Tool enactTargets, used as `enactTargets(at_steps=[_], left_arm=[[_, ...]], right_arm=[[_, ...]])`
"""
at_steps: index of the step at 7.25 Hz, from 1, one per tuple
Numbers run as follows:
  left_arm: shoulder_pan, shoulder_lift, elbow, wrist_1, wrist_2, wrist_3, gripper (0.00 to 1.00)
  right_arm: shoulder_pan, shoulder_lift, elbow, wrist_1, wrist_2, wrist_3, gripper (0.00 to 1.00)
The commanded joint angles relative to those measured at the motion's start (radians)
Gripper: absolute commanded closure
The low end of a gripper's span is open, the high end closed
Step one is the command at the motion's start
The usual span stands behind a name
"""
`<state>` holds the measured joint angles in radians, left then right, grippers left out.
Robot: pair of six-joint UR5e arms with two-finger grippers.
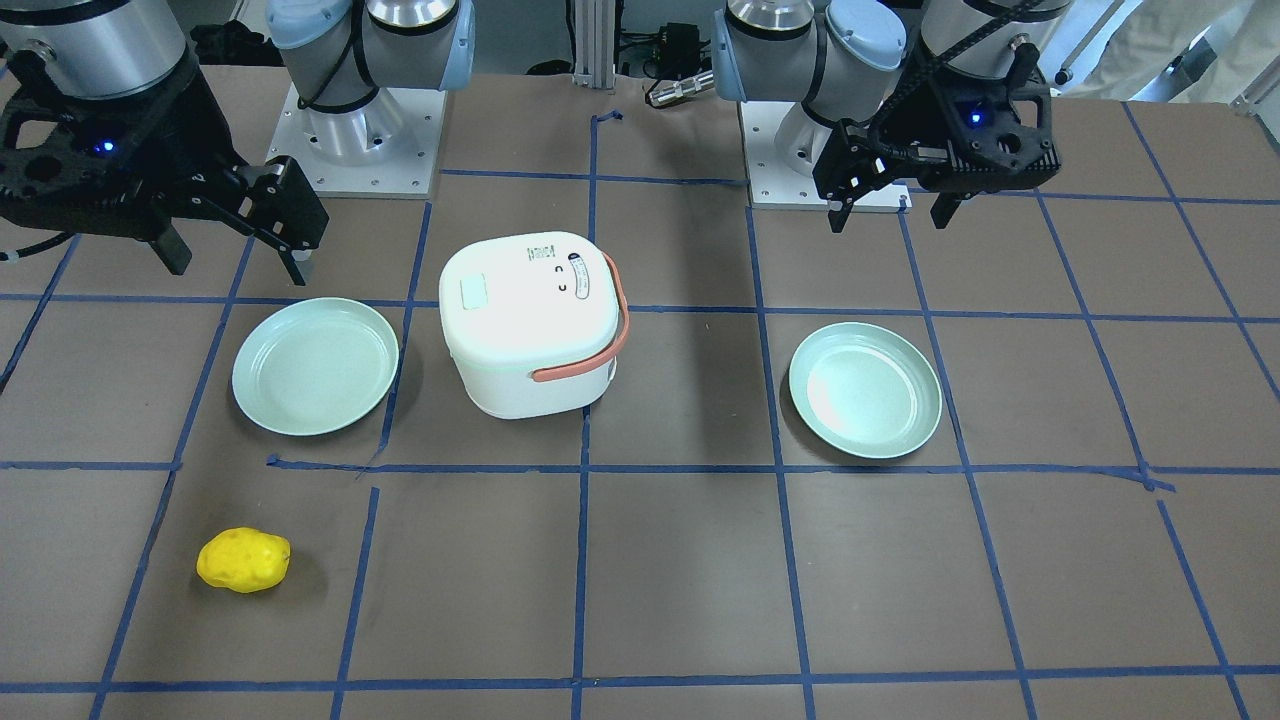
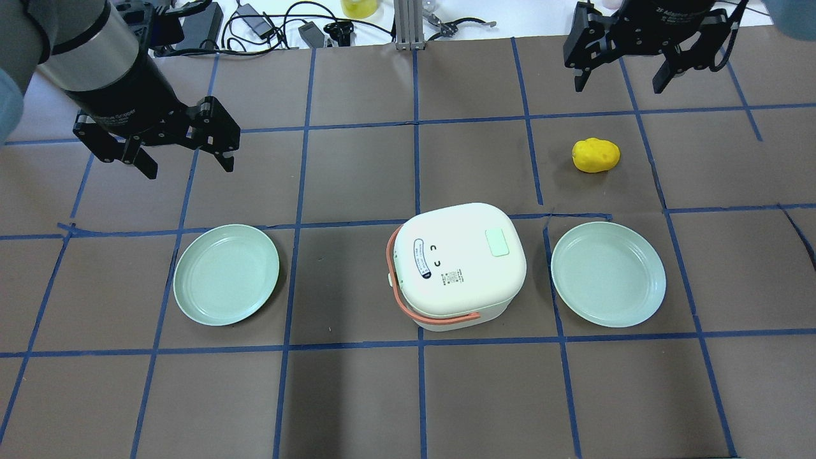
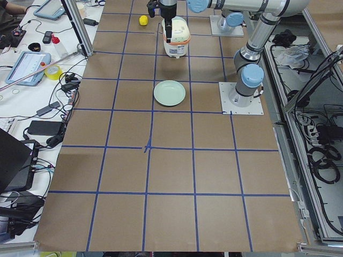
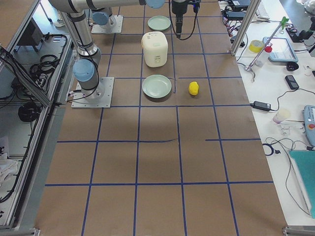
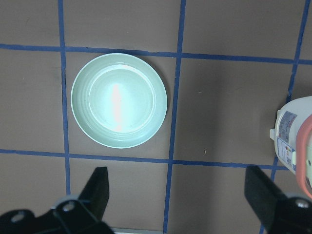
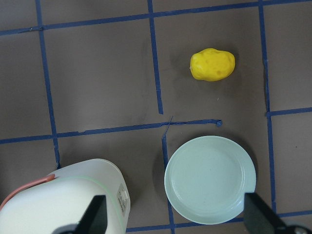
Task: Press rice cooker button
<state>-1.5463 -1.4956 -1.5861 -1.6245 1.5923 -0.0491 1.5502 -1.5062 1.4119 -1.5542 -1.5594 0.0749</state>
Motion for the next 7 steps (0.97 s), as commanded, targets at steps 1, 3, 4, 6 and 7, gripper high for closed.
enactTargets(at_steps=[1,3,4,6,7], left_arm=[[0.0,0.0,0.0,0.0,0.0,0.0,0.0],[0.0,0.0,0.0,0.0,0.0,0.0,0.0],[0.0,0.0,0.0,0.0,0.0,0.0,0.0],[0.0,0.0,0.0,0.0,0.0,0.0,0.0],[0.0,0.0,0.0,0.0,0.0,-0.002,0.0]], right_arm=[[-0.001,-0.002,0.002,-0.001,0.01,0.003,0.0],[0.001,-0.003,0.004,0.0,0.002,0.003,0.0],[0.002,-0.005,0.002,0.0,0.002,0.003,0.0],[0.002,-0.006,0.004,0.0,-0.008,0.002,0.0],[0.002,-0.005,0.004,0.002,-0.008,0.002,0.0]])
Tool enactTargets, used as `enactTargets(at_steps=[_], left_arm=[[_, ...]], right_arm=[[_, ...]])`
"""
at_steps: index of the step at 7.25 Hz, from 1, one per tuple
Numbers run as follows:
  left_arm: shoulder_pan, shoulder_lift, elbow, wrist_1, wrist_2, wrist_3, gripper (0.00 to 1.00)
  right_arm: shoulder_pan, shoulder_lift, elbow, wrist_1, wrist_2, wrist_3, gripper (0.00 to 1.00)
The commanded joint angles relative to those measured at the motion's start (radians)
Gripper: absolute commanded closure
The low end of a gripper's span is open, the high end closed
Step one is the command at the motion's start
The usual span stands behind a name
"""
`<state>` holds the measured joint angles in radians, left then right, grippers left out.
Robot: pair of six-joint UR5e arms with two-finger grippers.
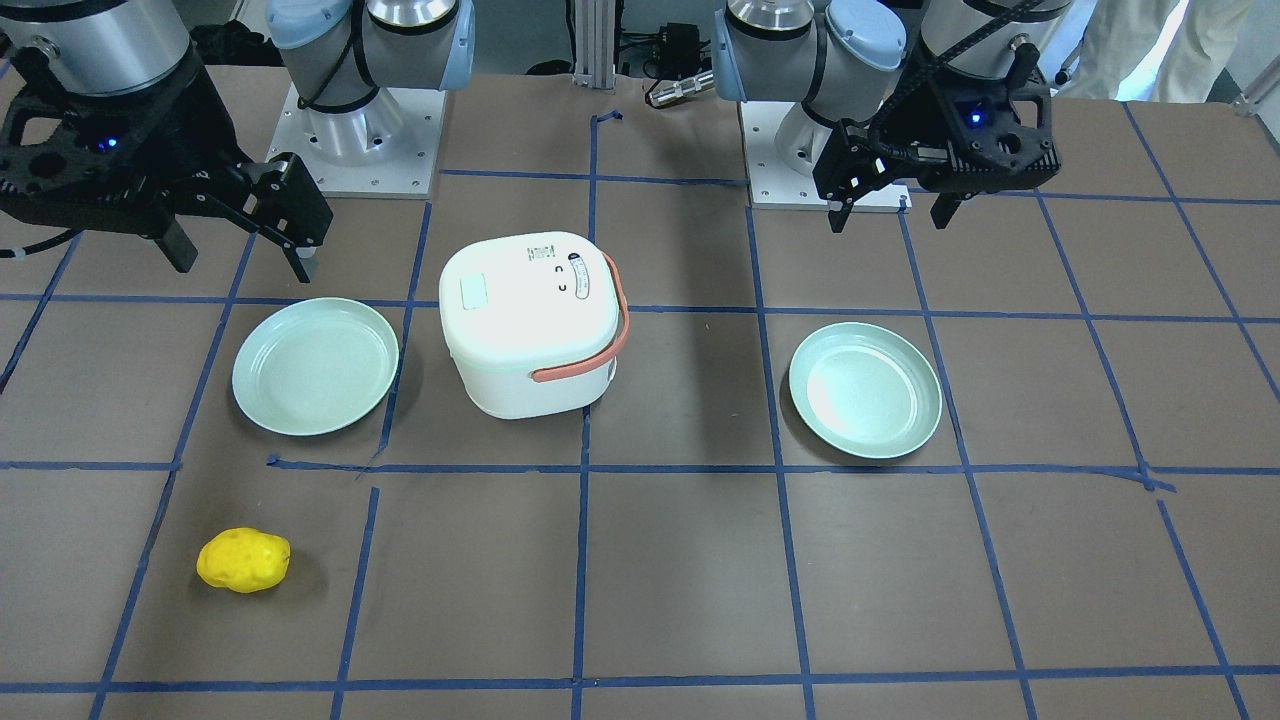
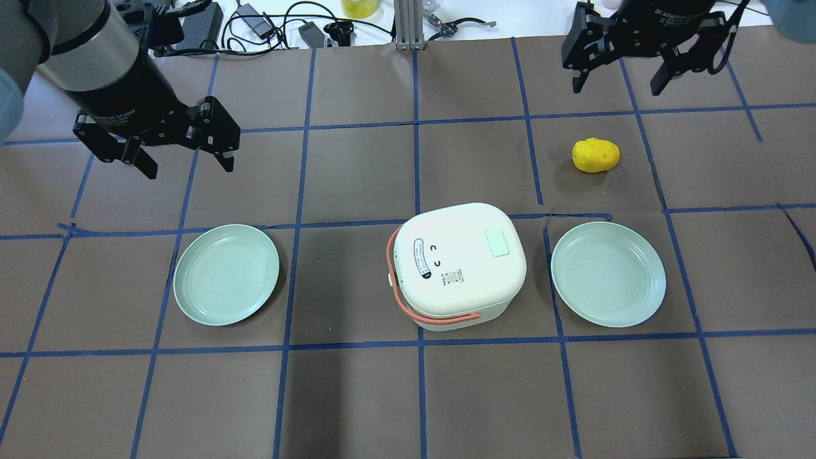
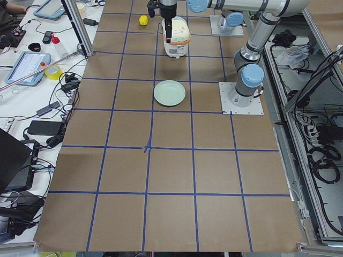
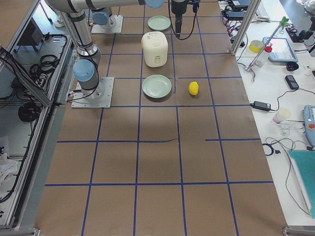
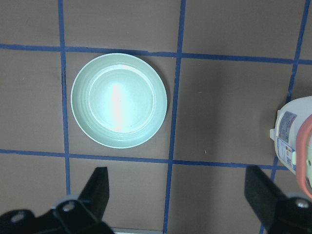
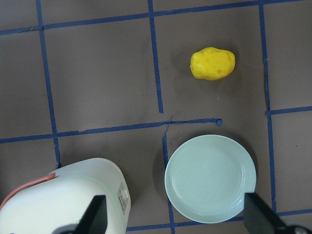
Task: Press rice cooker button
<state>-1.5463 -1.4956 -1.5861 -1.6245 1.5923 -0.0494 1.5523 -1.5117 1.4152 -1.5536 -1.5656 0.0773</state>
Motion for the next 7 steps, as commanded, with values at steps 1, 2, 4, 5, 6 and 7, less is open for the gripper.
enactTargets(at_steps=[1,2,4,5,6,7], left_arm=[[0.0,0.0,0.0,0.0,0.0,0.0,0.0],[0.0,0.0,0.0,0.0,0.0,0.0,0.0],[0.0,0.0,0.0,0.0,0.0,0.0,0.0],[0.0,0.0,0.0,0.0,0.0,0.0,0.0],[0.0,0.0,0.0,0.0,0.0,0.0,0.0],[0.0,0.0,0.0,0.0,0.0,-0.001,0.0]], right_arm=[[0.0,0.002,0.001,0.003,-0.002,0.001,0.0],[0.0,0.002,0.008,0.0,-0.002,0.001,0.0],[0.0,0.002,0.013,-0.003,-0.002,0.001,0.0],[-0.001,-0.001,0.013,0.001,-0.005,0.001,0.0],[0.002,-0.001,0.013,-0.002,-0.001,0.001,0.0],[-0.001,-0.002,0.013,0.0,-0.004,-0.001,0.0]])
